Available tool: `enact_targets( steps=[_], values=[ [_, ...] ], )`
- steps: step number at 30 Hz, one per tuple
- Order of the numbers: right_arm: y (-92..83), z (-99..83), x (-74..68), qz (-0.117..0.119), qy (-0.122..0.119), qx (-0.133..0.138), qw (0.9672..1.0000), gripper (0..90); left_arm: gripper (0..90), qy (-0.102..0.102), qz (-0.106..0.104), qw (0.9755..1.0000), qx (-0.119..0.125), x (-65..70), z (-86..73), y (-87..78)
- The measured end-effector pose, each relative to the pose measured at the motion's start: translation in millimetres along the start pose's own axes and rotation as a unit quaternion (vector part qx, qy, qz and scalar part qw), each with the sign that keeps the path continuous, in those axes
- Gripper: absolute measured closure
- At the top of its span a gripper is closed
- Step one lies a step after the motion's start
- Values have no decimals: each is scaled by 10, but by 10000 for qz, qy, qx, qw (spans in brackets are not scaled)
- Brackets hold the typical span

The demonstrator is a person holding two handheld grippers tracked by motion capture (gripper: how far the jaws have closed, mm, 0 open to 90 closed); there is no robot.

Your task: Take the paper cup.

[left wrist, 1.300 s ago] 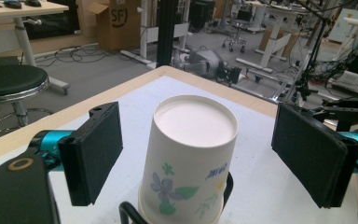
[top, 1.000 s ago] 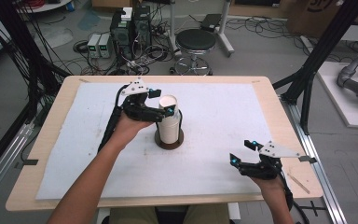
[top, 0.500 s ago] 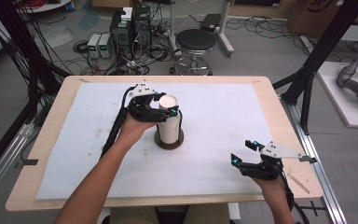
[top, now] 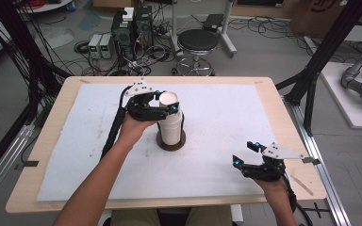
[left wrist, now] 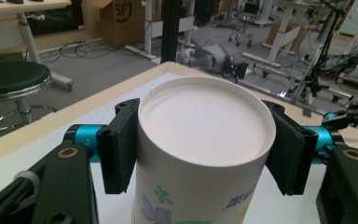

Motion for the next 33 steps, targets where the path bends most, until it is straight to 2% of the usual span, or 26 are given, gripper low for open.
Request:
enact_targets(
  steps=[5, 6, 10, 12, 14, 16, 18, 22, 25, 26, 27, 30, 31, 33],
  values=[
    [4, 4, -9, 8, 9, 3, 10000, 206, 346, 7, -5, 9999, 168, 17, 121, -62],
    [3, 4, -8, 10, 6, 3, 10000, 206, 346, -18, -16, 9996, 296, 24, 166, -90],
    [-5, 5, -3, 6, 24, 19, 10000, 206, 351, -177, -150, 9974, 684, 54, 337, -231],
    [-4, 2, -4, 9, 27, 9, 10000, 206, 353, -167, -144, 9971, 727, 62, 367, -260],
    [-7, 5, -3, 8, 28, 17, 10000, 206, 354, -169, -154, 9957, 896, 81, 442, -351],
    [-8, 6, -3, 7, 26, 17, 10000, 206, 355, -192, -156, 9952, 946, 82, 459, -382],
    [-3, 12, -6, 4, 30, 20, 10000, 206, 356, -212, -151, 9938, 1082, 85, 499, -480],
    [4, 16, -21, 21, 13, 15, 10000, 206, 359, -183, -130, 9930, 1158, 86, 538, -588],
    [12, 23, -22, 14, 12, 32, 10000, 206, 360, -56, -78, 9928, 1193, 91, 595, -739],
    [11, 25, -25, 20, 26, 20, 10000, 206, 360, -56, -78, 9928, 1193, 91, 595, -739],
    [13, 25, -26, 21, 18, 17, 10000, 206, 360, -16, -45, 9932, 1167, 97, 599, -817],
    [20, 24, -31, 31, -4, 9, 10000, 206, 360, 19, 19, 9936, 1131, 103, 580, -893],
    [29, 20, -36, 49, -25, -6, 10000, 206, 359, 64, 59, 9944, 1054, 105, 544, -970],
    [29, 20, -40, 51, -6, -17, 10000, 206, 359, 105, 93, 9948, 1014, 104, 525, -1003]
  ],
)
Point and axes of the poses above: each handheld gripper's, and its own axes: y roughly forward along the jaws, z roughly out of its top, x roughly to its right, the point moved 5 cm from there along y, roughly forward along the jaws, and after that the axes turned 9 degrees about -z, right-handed, at the moved point
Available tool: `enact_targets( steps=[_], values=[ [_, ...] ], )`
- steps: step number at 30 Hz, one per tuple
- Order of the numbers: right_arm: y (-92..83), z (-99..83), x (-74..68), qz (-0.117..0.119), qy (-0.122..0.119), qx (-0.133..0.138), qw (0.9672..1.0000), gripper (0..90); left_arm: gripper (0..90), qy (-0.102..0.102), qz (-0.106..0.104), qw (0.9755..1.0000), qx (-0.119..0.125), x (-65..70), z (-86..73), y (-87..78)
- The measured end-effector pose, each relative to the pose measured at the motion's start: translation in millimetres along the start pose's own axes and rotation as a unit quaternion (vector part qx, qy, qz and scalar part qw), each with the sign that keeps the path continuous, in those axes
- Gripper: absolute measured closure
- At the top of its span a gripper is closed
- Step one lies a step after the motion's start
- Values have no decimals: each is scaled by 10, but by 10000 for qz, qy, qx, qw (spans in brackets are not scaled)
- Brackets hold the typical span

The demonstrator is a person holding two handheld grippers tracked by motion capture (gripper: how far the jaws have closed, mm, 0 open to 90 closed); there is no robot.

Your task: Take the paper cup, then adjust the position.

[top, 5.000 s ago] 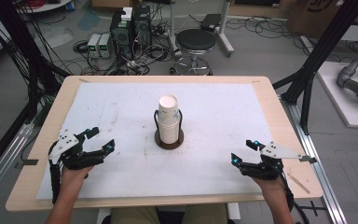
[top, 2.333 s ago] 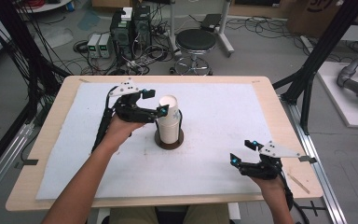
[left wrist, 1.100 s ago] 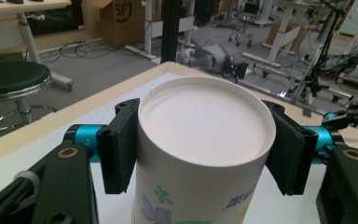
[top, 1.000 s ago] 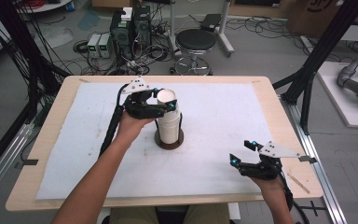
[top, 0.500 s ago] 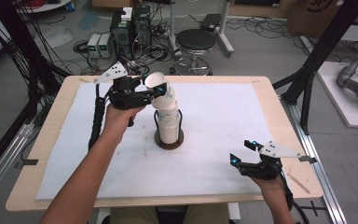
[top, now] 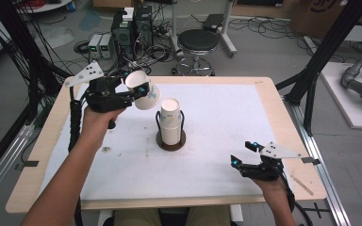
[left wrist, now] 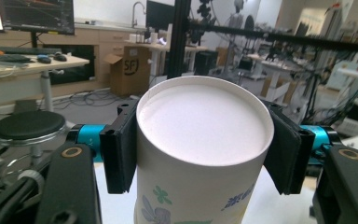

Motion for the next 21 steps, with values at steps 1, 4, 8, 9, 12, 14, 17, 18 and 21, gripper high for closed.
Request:
enact_targets(
  steps=[1, 4, 8, 9, 12, 14, 17, 18, 21],
  values=[
    [-4, 11, -2, -11, -15, 26, 10000, 206, 359, 3, 7, 10000, -27, -8, -19, -48],
    [-3, 24, 0, -16, -2, 45, 10000, 206, 359, -3, 48, 9999, -89, -27, -82, -144],
    [22, 22, -13, 15, -39, 24, 10000, 206, 359, -82, 89, 9998, -133, -36, -214, -248],
    [24, 24, -19, 18, -46, 20, 10000, 206, 358, -106, 112, 9998, -147, -38, -249, -268],
    [16, 53, -23, 79, -5, 99, 9999, 206, 359, -137, 116, 9997, -152, -40, -327, -308],
    [17, 73, -32, 109, 6, 142, 9998, 206, 358, -135, 90, 9997, -195, -30, -379, -320],
    [28, 82, -63, 180, -40, 129, 9997, 206, 358, -83, 62, 9996, -256, 0, -419, -319],
    [28, 82, -63, 180, -40, 129, 9997, 206, 358, -83, 62, 9996, -256, 0, -419, -319],
    [41, 105, -111, 264, -68, 156, 9995, 206, 358, -60, -7, 9996, -283, 55, -470, -316]
  ],
)
Point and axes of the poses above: each handheld gripper's, and its own axes: y roughly forward along the jaws, z roughly out of its top, x roughly to its right, the point moved 5 cm from there along y, roughly forward along the jaws, and after that the axes turned 9 degrees about -z, right-handed, at the moved point
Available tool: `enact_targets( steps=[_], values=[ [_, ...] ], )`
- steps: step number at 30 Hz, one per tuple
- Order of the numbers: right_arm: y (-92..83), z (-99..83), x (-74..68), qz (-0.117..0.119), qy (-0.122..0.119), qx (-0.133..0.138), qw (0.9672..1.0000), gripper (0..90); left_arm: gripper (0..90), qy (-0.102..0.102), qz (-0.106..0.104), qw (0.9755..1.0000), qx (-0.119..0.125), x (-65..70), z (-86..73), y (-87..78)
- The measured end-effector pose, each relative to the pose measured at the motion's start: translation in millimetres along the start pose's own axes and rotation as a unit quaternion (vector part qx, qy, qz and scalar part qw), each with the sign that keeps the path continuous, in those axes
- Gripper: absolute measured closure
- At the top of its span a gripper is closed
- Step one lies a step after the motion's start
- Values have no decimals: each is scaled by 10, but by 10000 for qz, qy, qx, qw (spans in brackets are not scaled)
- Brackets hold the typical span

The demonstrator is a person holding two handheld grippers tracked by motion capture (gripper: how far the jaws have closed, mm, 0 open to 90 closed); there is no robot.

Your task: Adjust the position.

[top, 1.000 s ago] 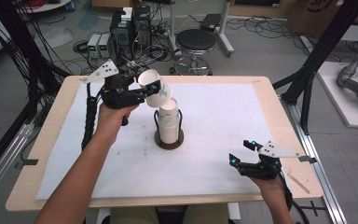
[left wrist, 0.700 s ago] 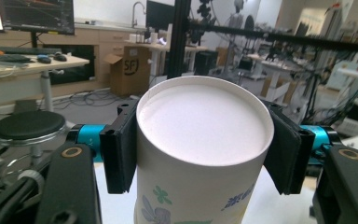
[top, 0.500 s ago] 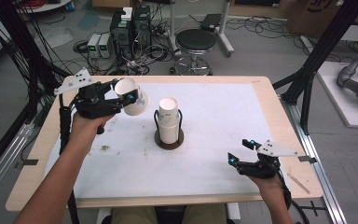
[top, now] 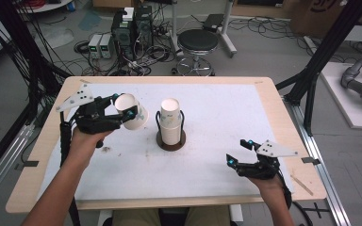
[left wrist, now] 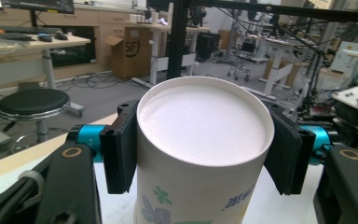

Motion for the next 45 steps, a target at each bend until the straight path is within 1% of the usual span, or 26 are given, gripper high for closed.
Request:
enact_targets(
  steps=[2, 4, 8, 9, 10, 12, 13, 15, 17, 18, 22, 23, 24, 26, 27, 28, 29, 31, 32, 34, 36, 37, 40, 41, 43, 45],
  values=[
    [3, 7, -12, 26, -4, 14, 10000, 206, 358, 13, -44, 10000, -42, 40, -52, 5],
    [23, 18, -57, 217, 2, 14, 9998, 206, 358, 21, -108, 9999, -94, 79, -107, 14],
    [52, 22, -143, 442, -74, -34, 9990, 206, 358, 9, -214, 9996, -186, 140, -197, 47],
    [52, 22, -143, 442, -74, -34, 9990, 206, 358, 9, -229, 9995, -205, 156, -214, 56],
    [67, 33, -190, 556, -106, -55, 9984, 206, 358, 20, -261, 9994, -232, 188, -248, 72],
    [87, 43, -229, 657, -94, -76, 9978, 206, 358, 21, -281, 9993, -246, 202, -267, 79],
    [99, 48, -246, 688, -98, -77, 9976, 205, 357, 7, -346, 9990, -271, 229, -310, 95],
    [110, 51, -263, 720, -110, -88, 9973, 206, 357, 9, -361, 9989, -297, 241, -333, 104],
    [140, 67, -320, 842, -107, -100, 9963, 205, 357, 1, -428, 9985, -348, 283, -403, 135],
    [151, 77, -342, 896, -118, -92, 9959, 205, 357, 1, -428, 9985, -348, 283, -403, 135],
    [190, 115, -418, 993, -150, -90, 9949, 205, 357, 4, -546, 9977, -400, 345, -485, 190],
    [205, 129, -445, 1049, -172, -91, 9943, 205, 357, 8, -571, 9975, -425, 360, -501, 205],
    [228, 156, -505, 1172, -234, -102, 9928, 205, 357, 19, -599, 9973, -430, 376, -515, 221],
    [239, 169, -534, 1232, -245, -109, 9920, 205, 357, 18, -674, 9968, -438, 409, -540, 251],
    [259, 189, -581, 1350, -336, -114, 9902, 205, 357, 24, -701, 9965, -445, 422, -554, 265],
    [259, 189, -581, 1350, -336, -114, 9902, 205, 357, 22, -738, 9962, -460, 437, -568, 277],
    [275, 208, -620, 1432, -409, -108, 9888, 205, 357, 22, -768, 9959, -471, 451, -582, 292],
    [285, 231, -655, 1551, -423, -109, 9869, 205, 357, 29, -825, 9953, -509, 476, -607, 322],
    [285, 231, -655, 1551, -423, -109, 9869, 205, 357, 30, -849, 9950, -519, 489, -617, 336],
    [306, 277, -702, 1695, -456, -56, 9845, 205, 357, 37, -904, 9944, -544, 512, -632, 364],
    [335, 310, -728, 1749, -499, -40, 9833, 205, 357, 44, -1005, 9933, -565, 555, -646, 412],
    [335, 310, -728, 1749, -499, -40, 9833, 205, 356, 44, -1005, 9933, -565, 555, -646, 412],
    [392, 377, -809, 1873, -593, 15, 9805, 206, 357, 81, -1098, 9920, -615, 605, -662, 466],
    [392, 377, -809, 1873, -593, 15, 9805, 206, 357, 82, -1125, 9915, -641, 621, -669, 484],
    [430, 387, -868, 1942, -653, 88, 9787, 206, 357, 85, -1213, 9903, -678, 666, -690, 537],
    [433, 373, -884, 1972, -634, 102, 9783, 206, 357, 83, -1254, 9897, -691, 682, -698, 553]
  ],
)
Point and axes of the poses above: each handheld gripper's, and its own axes: y roughly forward along the jaws, z roughly out of its top, x roughly to its right, the point moved 5 cm from there along y, roughly forward along the jaws, and after that the axes turned 9 degrees about -z, right-handed, at the moved point
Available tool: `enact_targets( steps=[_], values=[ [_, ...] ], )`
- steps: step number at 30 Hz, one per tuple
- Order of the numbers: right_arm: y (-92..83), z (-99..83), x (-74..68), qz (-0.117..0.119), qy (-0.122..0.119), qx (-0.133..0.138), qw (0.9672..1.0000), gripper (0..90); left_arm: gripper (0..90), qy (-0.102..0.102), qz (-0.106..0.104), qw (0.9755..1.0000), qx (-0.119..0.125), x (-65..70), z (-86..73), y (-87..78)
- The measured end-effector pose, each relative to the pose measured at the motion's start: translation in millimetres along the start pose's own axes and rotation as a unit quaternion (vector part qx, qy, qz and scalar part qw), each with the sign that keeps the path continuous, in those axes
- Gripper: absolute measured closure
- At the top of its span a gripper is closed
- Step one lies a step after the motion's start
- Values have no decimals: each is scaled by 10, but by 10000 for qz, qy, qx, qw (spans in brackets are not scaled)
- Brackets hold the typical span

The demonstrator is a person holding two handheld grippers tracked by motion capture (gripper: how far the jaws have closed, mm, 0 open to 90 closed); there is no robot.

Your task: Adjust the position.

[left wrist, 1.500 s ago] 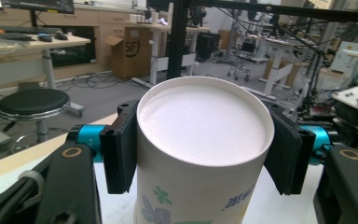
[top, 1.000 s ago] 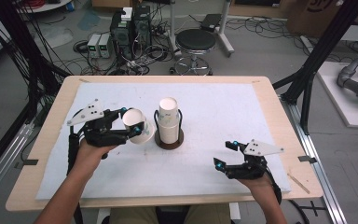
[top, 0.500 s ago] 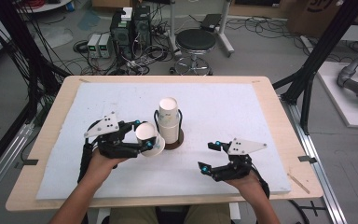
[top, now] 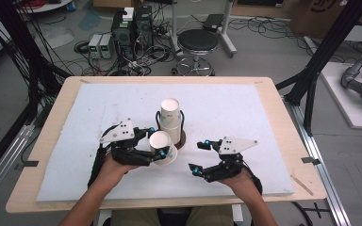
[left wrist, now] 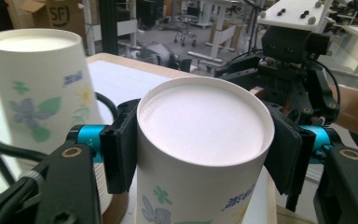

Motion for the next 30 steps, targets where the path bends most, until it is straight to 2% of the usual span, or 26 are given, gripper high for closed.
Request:
enact_targets(
  steps=[5, 9, 16, 25, 28, 30],
  values=[
    [23, -91, -42, 91, 6, -59, 9999, 206, 357, 17, -160, 9999, -54, 57, -38, 115],
    [24, -82, -56, 143, -12, -18, 9999, 206, 357, 32, -303, 9995, -123, 96, -70, 204],
    [74, -62, -157, 417, -107, 19, 9991, 205, 358, 69, -537, 9983, -195, 183, -86, 358],
    [151, -83, -212, 527, -163, 3, 9985, 207, 359, 103, -807, 9965, -175, 258, -99, 460],
    [156, -80, -208, 626, -69, 161, 9979, 224, 361, 125, -897, 9958, -98, 271, -95, 472],
    [149, -88, -221, 788, -37, 194, 9967, 283, 361, 101, -942, 9955, -67, 271, -92, 474]
  ],
)
Point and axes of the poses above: each handheld gripper's, and its own axes: y roughly forward along the jaws, z roughly out of its top, x roughly to its right, the point moved 5 cm from there along y, roughly forward along the jaws, and after that the axes turned 9 degrees about -z, right-handed, at the moved point
